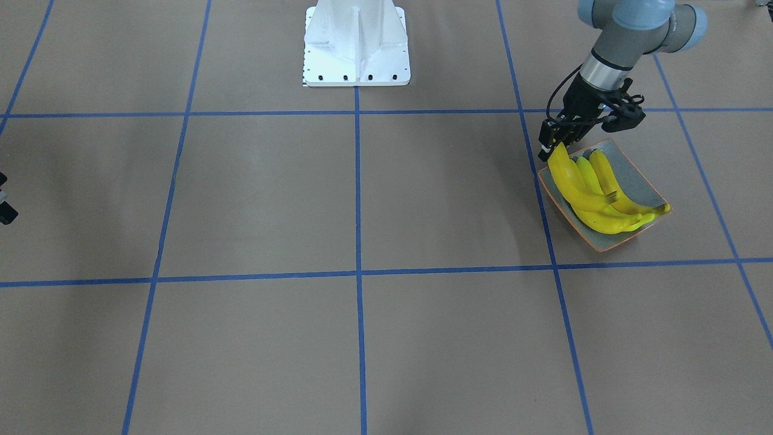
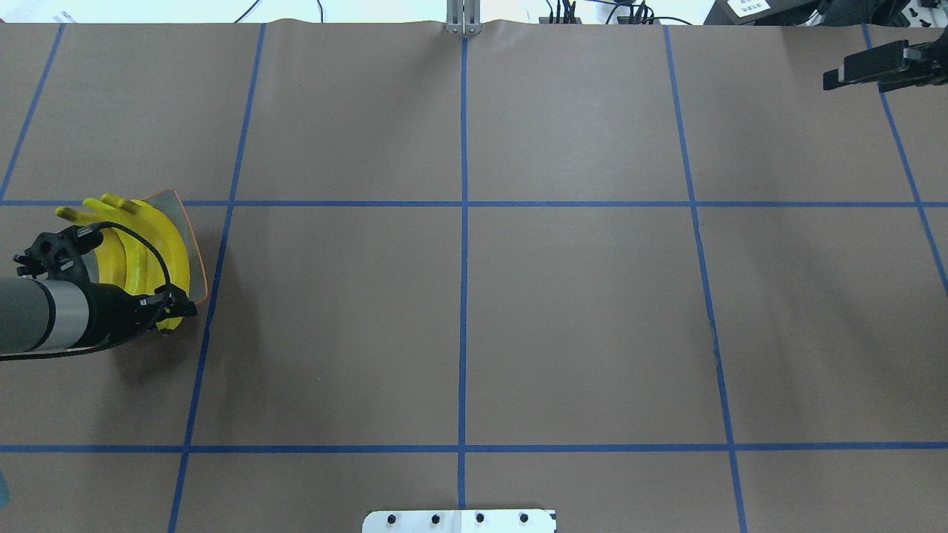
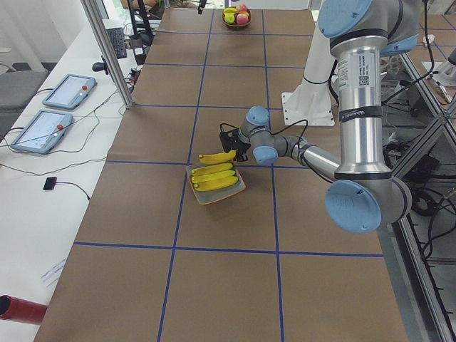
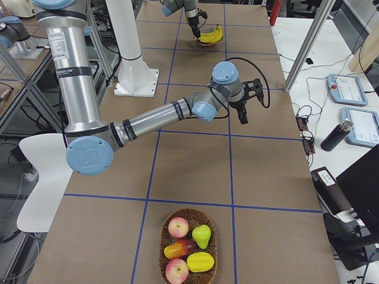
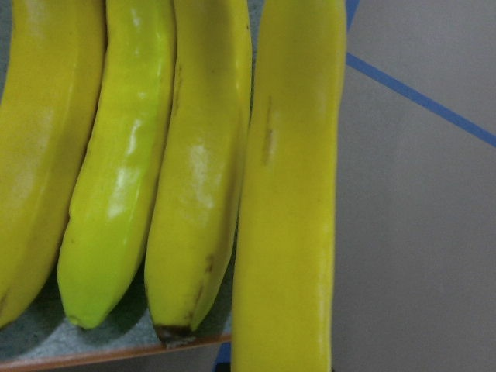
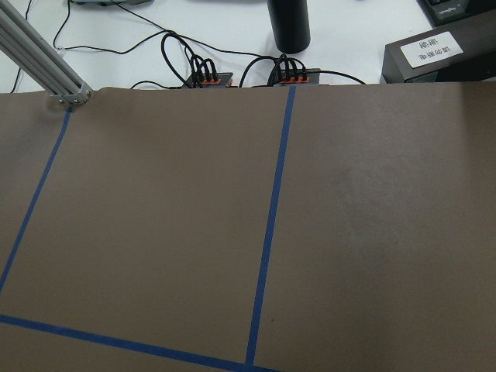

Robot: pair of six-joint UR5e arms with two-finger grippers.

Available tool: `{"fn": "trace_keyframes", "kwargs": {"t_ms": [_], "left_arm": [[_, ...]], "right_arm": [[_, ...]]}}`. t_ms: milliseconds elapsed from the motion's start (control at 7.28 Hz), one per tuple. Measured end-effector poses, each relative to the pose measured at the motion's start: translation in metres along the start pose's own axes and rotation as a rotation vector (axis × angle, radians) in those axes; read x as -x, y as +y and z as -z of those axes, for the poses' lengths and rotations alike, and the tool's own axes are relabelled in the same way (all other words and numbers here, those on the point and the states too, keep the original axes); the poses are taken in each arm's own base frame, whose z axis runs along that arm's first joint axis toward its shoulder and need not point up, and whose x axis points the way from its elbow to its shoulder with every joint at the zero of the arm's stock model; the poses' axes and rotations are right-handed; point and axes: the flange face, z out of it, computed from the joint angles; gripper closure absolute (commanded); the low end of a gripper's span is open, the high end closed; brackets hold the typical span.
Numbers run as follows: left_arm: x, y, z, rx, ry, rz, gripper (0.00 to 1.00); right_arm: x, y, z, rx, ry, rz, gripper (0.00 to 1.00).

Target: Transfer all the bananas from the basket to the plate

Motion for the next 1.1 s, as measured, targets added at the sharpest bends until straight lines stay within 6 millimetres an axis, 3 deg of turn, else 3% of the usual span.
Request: {"fn": "trace_keyframes", "kwargs": {"t_ms": [137, 275, 412, 824, 961, 1098], "left_arm": [[0.000, -0.004, -0.009, -0.004, -0.007, -0.007, 1.00], [-0.001, -0.010, -0.019, -0.010, -0.015, -0.033, 0.80], [0.002, -0.017, -0.024, -0.018, -0.023, -0.076, 0.74], [0.013, -0.038, -0.019, -0.010, -0.032, -0.143, 0.57], [0.018, -0.046, -0.014, 0.005, -0.032, -0.158, 0.47], [0.023, -0.051, -0.012, 0.013, -0.036, -0.173, 0.01]], "right_arm": [[0.000, -0.001, 0.001, -0.002, 0.001, 0.000, 0.00], [0.000, -0.001, 0.001, -0.003, 0.002, 0.000, 0.00], [-0.001, -0.002, 0.002, -0.005, 0.003, 0.000, 0.00], [0.000, -0.003, 0.002, -0.007, 0.002, 0.000, 0.00], [0.000, -0.003, 0.002, -0.008, 0.002, 0.000, 0.00], [0.000, -0.003, 0.002, -0.007, 0.002, 0.000, 0.00]]}}
